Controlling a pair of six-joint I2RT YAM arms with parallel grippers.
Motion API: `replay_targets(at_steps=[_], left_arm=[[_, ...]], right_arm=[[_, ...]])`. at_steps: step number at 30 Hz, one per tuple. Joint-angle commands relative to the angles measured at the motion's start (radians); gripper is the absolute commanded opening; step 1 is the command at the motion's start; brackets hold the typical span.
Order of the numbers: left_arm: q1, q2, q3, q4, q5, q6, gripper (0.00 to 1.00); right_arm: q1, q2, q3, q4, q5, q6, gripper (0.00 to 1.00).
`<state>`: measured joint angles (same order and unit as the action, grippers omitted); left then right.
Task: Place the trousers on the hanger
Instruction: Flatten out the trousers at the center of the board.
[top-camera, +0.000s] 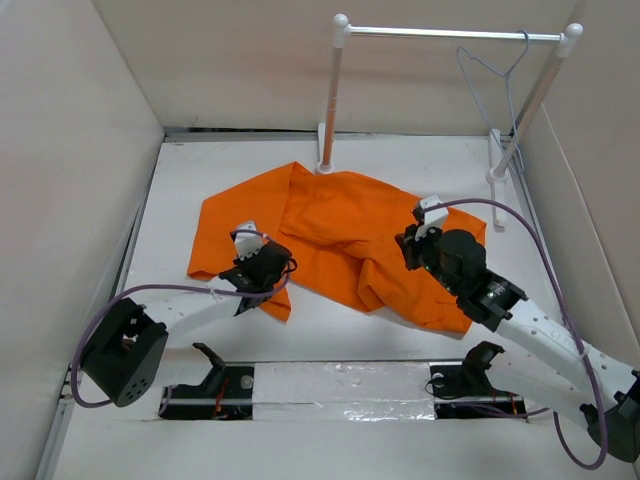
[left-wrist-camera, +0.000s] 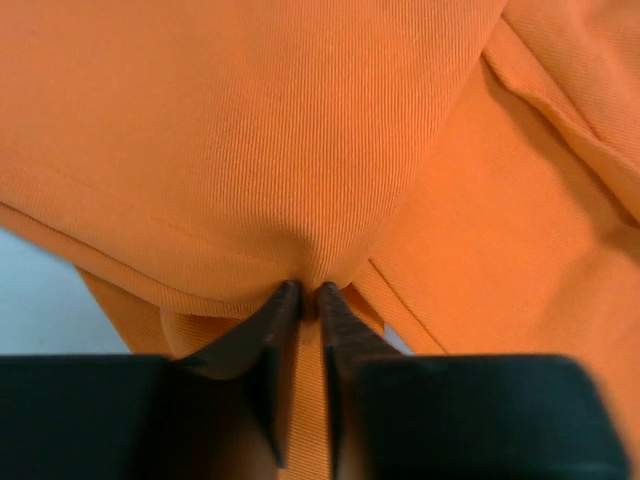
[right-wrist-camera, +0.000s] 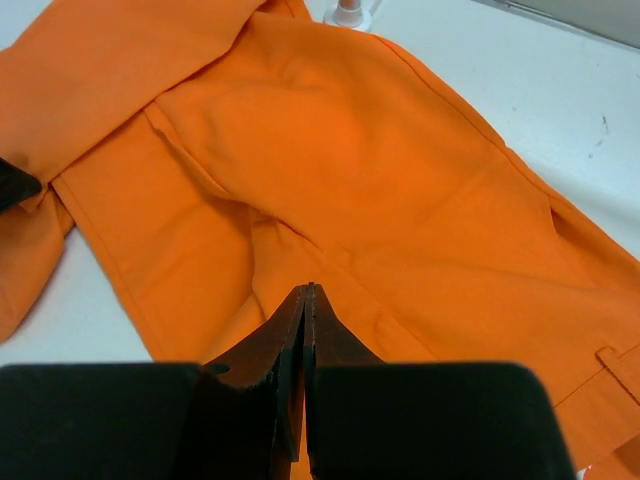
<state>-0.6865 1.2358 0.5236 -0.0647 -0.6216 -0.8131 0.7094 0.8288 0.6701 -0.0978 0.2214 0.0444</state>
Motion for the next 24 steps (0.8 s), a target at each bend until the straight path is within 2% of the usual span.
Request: replay_targets(at_steps=[1, 3, 6, 11, 15, 18, 19, 20, 22, 23, 24], left_arm=[[-0.002, 0.001, 0.05, -0.029, -0.072, -0.024, 0.06], [-0.002, -0.006, 0.053, -0.026, -0.085, -0.02, 0.0], [0.01, 0.002, 0.065, -0.035, -0.099, -0.009, 0.0], [0.022, 0.004, 0.056, -0.009, -0.04, 0.019, 0.0], [0.045, -0.073, 0.094, -0.092, -0.141, -0.021, 0.0], [0.186, -0.185, 0.159, -0.028, -0.077, 0.093, 0.0], [0.236, -0.2, 0.174, 0.046, -0.046, 0.121, 0.0], [0.352, -0.2, 0.215, 0.071, 0.03, 0.155, 0.0], [0.471, -0.152, 0.291, 0.115, 0.097, 0.167, 0.0], [0.523, -0.112, 0.394, 0.112, 0.13, 0.169, 0.0], [0.609, -0.011, 0.461, 0.106, 0.144, 0.184, 0.0]], right_arm=[[0.009, -0.017, -0.02, 0.063, 0.018, -0.014, 0.05], [0.009, -0.011, -0.029, 0.073, 0.027, -0.014, 0.05], [0.009, -0.011, -0.03, 0.064, 0.036, -0.011, 0.05], [0.009, -0.033, -0.04, 0.063, 0.052, -0.015, 0.05], [0.009, -0.039, -0.043, 0.061, 0.047, -0.017, 0.05], [0.009, -0.042, -0.047, 0.081, 0.027, -0.017, 0.05], [0.009, -0.039, -0.049, 0.087, 0.016, -0.017, 0.06], [0.009, -0.03, -0.047, 0.087, 0.009, -0.017, 0.05], [0.009, -0.017, -0.038, 0.087, -0.01, -0.015, 0.06], [0.018, -0.013, -0.035, 0.084, -0.014, -0.017, 0.06], [0.018, -0.007, -0.032, 0.081, -0.019, -0.017, 0.06]])
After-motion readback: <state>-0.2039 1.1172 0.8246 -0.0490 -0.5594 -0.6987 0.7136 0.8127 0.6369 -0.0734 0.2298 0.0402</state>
